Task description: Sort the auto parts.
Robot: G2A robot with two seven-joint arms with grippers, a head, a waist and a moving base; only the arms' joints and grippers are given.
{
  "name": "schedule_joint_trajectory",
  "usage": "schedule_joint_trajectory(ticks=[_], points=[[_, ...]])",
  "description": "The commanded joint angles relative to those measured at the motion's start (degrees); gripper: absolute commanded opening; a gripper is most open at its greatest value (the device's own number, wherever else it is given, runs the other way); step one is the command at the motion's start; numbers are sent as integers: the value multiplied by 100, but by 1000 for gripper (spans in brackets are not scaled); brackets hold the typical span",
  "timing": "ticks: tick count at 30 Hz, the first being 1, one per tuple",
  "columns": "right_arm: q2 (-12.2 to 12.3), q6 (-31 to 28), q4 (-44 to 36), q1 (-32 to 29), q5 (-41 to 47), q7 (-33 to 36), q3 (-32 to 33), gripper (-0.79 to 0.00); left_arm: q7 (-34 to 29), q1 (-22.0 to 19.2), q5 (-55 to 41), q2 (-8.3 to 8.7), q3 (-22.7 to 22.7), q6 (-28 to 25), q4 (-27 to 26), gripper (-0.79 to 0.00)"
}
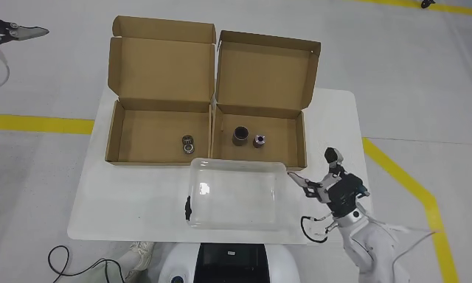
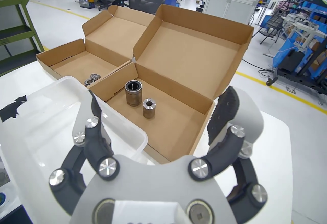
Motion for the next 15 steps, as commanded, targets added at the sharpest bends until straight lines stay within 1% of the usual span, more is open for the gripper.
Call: schedule_joint_trajectory(ticks=[1,6,9,15], points=[[9,81,-73,-157,0,-91,49,0,0,0,0,0,0,0,0,0],[29,360,-263,-645,77,-326,246,0,0,0,0,0,0,0,0,0],[46,405,-343,-914,171,-536,416,0,0,0,0,0,0,0,0,0],[57,608,-576,-1363,146,-811,481,0,0,0,0,0,0,0,0,0]])
